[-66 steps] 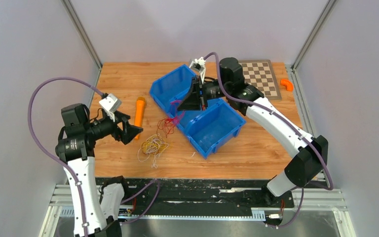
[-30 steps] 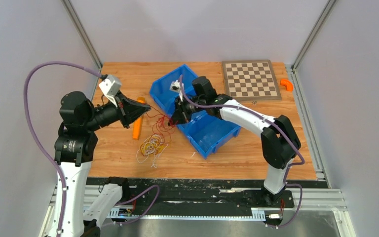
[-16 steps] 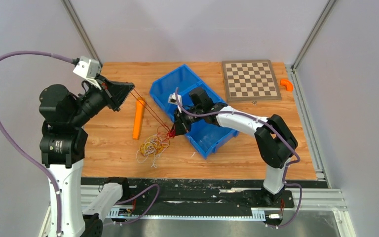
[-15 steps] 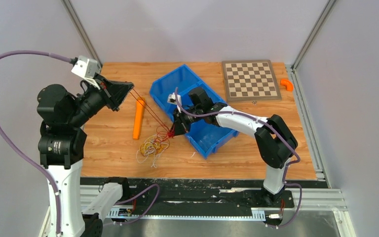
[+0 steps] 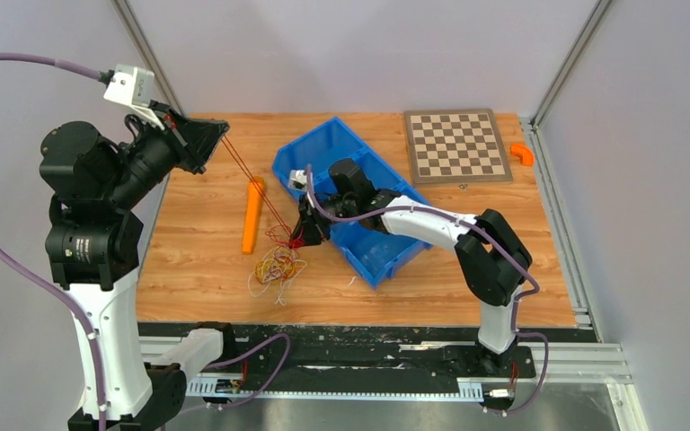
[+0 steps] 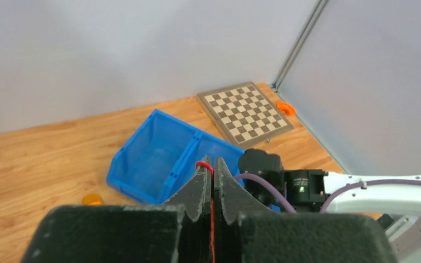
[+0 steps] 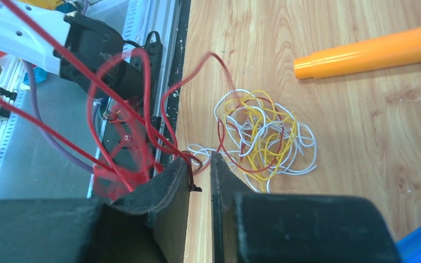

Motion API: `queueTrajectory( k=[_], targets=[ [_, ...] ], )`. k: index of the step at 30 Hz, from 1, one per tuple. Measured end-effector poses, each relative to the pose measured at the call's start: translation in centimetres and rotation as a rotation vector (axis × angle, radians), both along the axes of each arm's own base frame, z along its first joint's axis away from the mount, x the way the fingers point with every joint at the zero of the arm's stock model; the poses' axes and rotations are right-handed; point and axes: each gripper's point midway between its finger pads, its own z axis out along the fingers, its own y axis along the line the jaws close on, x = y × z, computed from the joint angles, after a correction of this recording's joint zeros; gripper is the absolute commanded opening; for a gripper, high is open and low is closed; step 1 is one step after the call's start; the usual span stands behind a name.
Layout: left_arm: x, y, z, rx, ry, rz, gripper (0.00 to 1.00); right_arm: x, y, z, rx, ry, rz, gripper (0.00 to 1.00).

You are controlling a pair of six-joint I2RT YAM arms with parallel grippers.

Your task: Untangle the cables

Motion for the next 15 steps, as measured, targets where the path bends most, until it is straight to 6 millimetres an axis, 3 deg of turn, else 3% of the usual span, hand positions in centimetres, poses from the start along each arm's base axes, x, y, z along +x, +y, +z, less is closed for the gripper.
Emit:
queueTrajectory(
  k=[2,5,10,15],
  targets=[
    [0.1,0.1,1.0,-0.006,-0.026,0.007,0.0,0.1,0.1,-0.5,-0.01,-0.008,-0.007,0.18],
    [-0.1,0.2,2.1,-0.015,-0.066,0.019,0.0,0.5,0.0,-2.0,-0.047,-0.01,-0.027,0.29],
    [-1.4,0.7,6.2,-0.022,-0.217,0.043,0.0,0.1,-1.3,-7.8,-0.199,0.053,-0.055,0.32],
    [-4.2,1.3,12.0,-0.037,-0.445,0.079,0.0,-1.1,-3.7,-12.6,-0.355,0.125,-0.069,0.32]
  ],
)
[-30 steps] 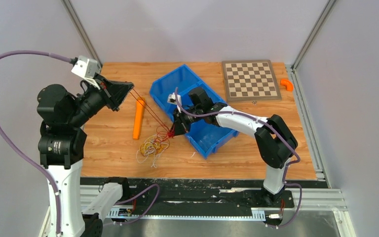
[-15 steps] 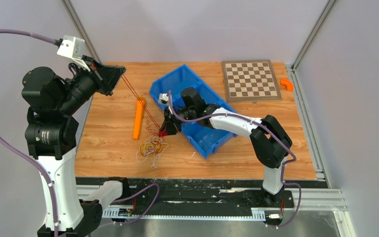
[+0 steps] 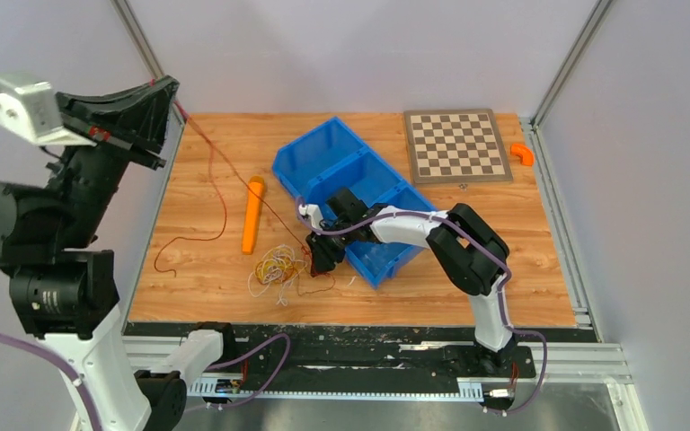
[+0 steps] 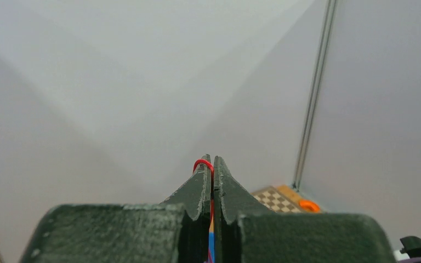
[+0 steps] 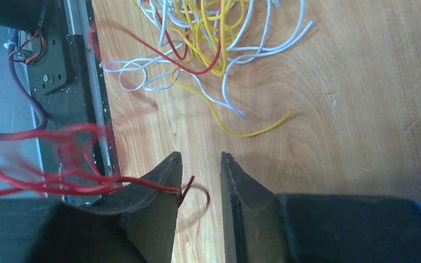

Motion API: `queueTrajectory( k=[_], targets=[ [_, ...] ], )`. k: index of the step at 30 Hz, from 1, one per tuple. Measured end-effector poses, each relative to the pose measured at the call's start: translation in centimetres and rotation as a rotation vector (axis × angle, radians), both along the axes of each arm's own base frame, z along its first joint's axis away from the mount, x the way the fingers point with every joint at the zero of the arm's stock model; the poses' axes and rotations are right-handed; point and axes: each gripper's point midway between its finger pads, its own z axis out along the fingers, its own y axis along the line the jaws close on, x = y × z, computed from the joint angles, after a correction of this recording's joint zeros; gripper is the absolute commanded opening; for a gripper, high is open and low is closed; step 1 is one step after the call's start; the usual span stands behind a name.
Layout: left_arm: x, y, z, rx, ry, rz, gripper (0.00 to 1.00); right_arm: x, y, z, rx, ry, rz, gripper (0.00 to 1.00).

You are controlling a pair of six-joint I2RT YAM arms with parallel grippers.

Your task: Untangle the cables

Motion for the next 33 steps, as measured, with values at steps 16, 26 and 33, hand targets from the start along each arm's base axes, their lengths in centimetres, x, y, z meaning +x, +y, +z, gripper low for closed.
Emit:
queueTrajectory(
  k=[16,26,33],
  targets=[
    [-3.2,2.1,6.6,-0.028,-0.248,0.124,0.0,-0.5,-0.6,-0.2,-0.023,-0.005,0.023,0.54],
    [-1.0,1.6,4.2,-0.01,-0.18,0.102,0.0,1.1,-2.1,11.9,0.098,-0.183,0.016,0.98],
    [0.2,0.9,2.0,-0.01,-0.115,0.055,0.0,3.0,-0.1,26.6,0.371,-0.368,-0.005,1.0]
  ],
)
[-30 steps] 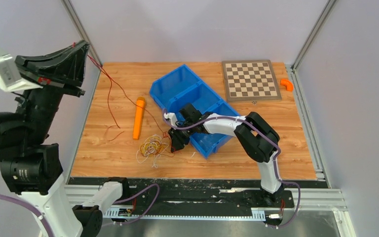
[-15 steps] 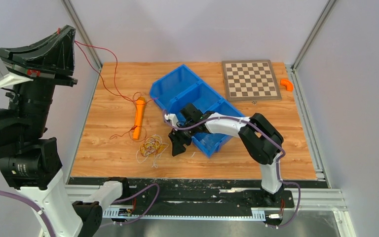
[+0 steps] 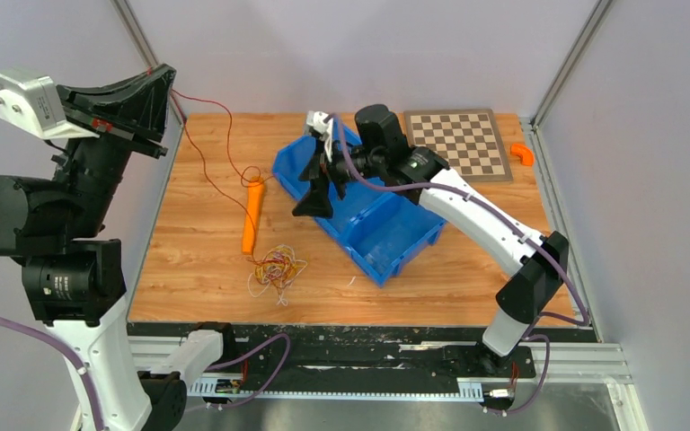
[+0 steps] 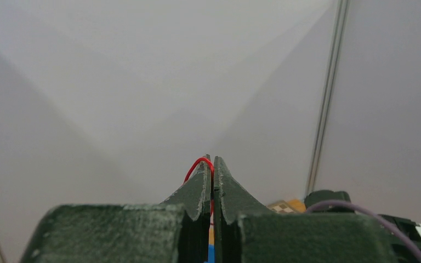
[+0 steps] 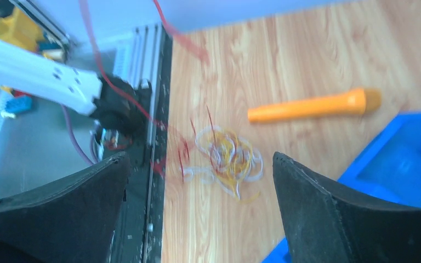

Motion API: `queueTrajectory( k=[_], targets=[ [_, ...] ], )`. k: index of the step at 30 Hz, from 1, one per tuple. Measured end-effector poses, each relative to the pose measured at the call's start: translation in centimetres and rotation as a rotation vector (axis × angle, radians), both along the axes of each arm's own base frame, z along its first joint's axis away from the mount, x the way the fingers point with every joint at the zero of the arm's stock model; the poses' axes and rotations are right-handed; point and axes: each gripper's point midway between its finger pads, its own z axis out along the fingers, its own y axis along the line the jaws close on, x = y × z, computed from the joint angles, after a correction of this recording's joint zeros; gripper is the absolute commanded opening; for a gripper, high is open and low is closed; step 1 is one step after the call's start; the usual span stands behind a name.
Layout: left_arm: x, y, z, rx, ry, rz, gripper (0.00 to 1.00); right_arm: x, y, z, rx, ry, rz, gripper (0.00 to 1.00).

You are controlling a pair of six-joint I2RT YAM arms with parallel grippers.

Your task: Untangle the cables

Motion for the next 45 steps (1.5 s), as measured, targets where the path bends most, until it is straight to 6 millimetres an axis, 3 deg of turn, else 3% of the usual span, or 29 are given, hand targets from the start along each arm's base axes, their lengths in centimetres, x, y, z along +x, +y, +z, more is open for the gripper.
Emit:
queueTrajectory(
  k=[4,7,12,15,20,22,25,28,31,35,38,41,44,45],
  targets=[
    [0.8,-0.7,-1.4,-0.014,0.051,-0.051,0.0,0.0,1.0,6.2,0.116,-0.064,0.013,1.0],
    [1.6,-1.4,-3.0,-0.017,0.105,-0.098,0.0,-0.2,1.0,8.6,0.161,-0.106,0.022,1.0],
    [3.3,-3.3,-6.9,-0.023,0.221,-0.226,0.0,-1.1,1.4,9.3,0.176,-0.112,0.051,1.0],
    [4.0,-4.0,-8.2,-0.043,0.277,-0.275,0.0,-2.8,2.5,8.9,0.175,-0.109,0.093,1.0],
    [4.9,-4.4,-8.4,-0.068,0.306,-0.311,0.0,-5.7,6.1,5.8,0.142,-0.1,0.174,0.98],
    [4.8,-4.4,-8.2,-0.072,0.304,-0.317,0.0,-6.0,7.5,3.2,0.102,-0.089,0.179,0.86],
    [4.5,-4.4,-7.6,-0.074,0.288,-0.314,0.0,-5.4,8.7,-1.0,0.032,-0.062,0.162,0.59],
    [4.1,-4.0,-6.8,-0.075,0.262,-0.287,0.0,-4.7,8.7,-4.7,-0.036,-0.026,0.137,0.27],
    [4.1,-3.3,-6.1,-0.081,0.238,-0.241,0.0,-4.6,8.3,-6.4,-0.068,-0.005,0.123,0.03],
    [5.0,-1.8,-6.6,-0.097,0.251,-0.137,0.0,-4.9,7.7,-7.7,-0.093,0.027,0.112,0.0],
    [6.0,-0.4,-8.2,-0.093,0.289,-0.043,0.32,-5.4,7.1,-7.1,-0.089,0.034,0.11,0.0],
    [7.0,0.2,-12.1,-0.046,0.36,0.011,0.57,-5.6,6.6,-4.4,-0.041,0.019,0.104,0.0],
    [8.1,0.4,-17.8,-0.001,0.489,0.031,0.65,-5.4,6.2,-0.7,0.032,0.017,0.102,0.0],
    [8.3,0.5,-19.7,0.015,0.538,0.035,0.72,-5.2,6.1,0.5,0.057,0.02,0.1,0.0]
  ],
)
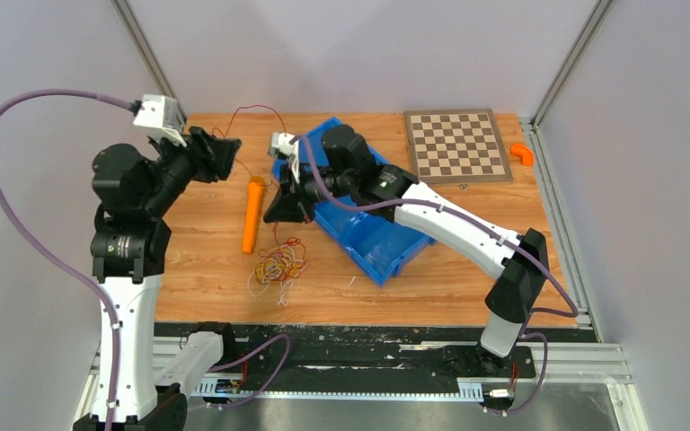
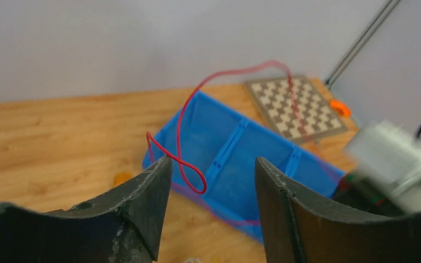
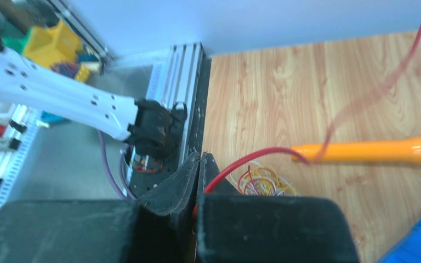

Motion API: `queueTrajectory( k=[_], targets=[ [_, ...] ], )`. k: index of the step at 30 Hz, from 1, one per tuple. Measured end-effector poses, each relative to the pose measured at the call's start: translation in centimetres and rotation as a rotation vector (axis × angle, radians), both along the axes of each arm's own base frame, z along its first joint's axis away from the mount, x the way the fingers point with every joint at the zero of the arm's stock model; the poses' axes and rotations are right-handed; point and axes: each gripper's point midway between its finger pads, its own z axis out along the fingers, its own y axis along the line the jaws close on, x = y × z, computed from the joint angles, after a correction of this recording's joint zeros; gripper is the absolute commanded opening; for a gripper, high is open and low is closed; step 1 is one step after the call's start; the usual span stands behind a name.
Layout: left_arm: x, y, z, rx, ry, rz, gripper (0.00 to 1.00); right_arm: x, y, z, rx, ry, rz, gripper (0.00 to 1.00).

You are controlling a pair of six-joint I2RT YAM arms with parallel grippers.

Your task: Untangle the cables

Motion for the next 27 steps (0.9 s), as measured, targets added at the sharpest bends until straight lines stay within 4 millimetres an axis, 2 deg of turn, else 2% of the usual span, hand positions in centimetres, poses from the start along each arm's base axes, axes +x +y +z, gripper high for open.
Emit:
queueTrajectory(
  k=[1,2,4,6,8,10,13,15,19,22,25,26,27],
  targets=[
    [0.2,0.0,-1.4,0.009,0.034,-0.002,0.78,0.4,-0.1,1.2,0.027,0.005,-0.005,0.0],
    [0.4,0.0,-3.0,0.021,0.071,-0.004,0.89,0.9,-0.3,2.3,0.052,0.014,-0.012,0.0],
    [0.5,0.0,-5.9,0.04,0.137,-0.02,0.98,2.1,-0.8,3.9,0.094,0.037,-0.033,0.0],
    [-0.3,-0.4,-8.7,0.05,0.171,-0.061,1.0,3.0,-1.3,4.6,0.114,0.071,-0.049,0.0],
    [-1.8,-1.0,-10.3,0.059,0.159,-0.11,1.0,3.8,-1.8,4.9,0.121,0.107,-0.07,0.0],
    [-3.7,-2.2,-11.1,0.078,0.108,-0.191,1.0,4.4,-2.2,5.4,0.134,0.14,-0.087,0.0],
    [-6.4,-4.2,-11.2,0.121,0.012,-0.345,1.0,4.6,-2.4,6.2,0.154,0.178,-0.09,0.0],
    [-7.3,-5.3,-11.7,0.152,-0.045,-0.433,1.0,4.3,-2.4,6.6,0.164,0.206,-0.078,0.0],
    [-6.6,-6.1,-15.1,0.156,-0.016,-0.513,1.0,3.4,-2.3,7.7,0.188,0.249,-0.041,0.0],
    [-5.6,-7.3,-16.2,0.157,0.015,-0.581,1.0,2.6,-2.2,8.9,0.21,0.263,-0.011,0.0],
    [-5.6,-9.2,-17.9,0.207,0.026,-0.67,0.89,2.0,-2.3,10.6,0.24,0.252,0.015,0.0],
    [-5.7,-9.7,-18.7,0.231,0.025,-0.694,0.8,1.9,-2.3,11.3,0.253,0.243,0.021,0.0],
    [-5.9,-9.9,-19.6,0.258,0.026,-0.708,0.75,1.8,-2.4,12.1,0.267,0.232,0.029,0.0]
  ],
)
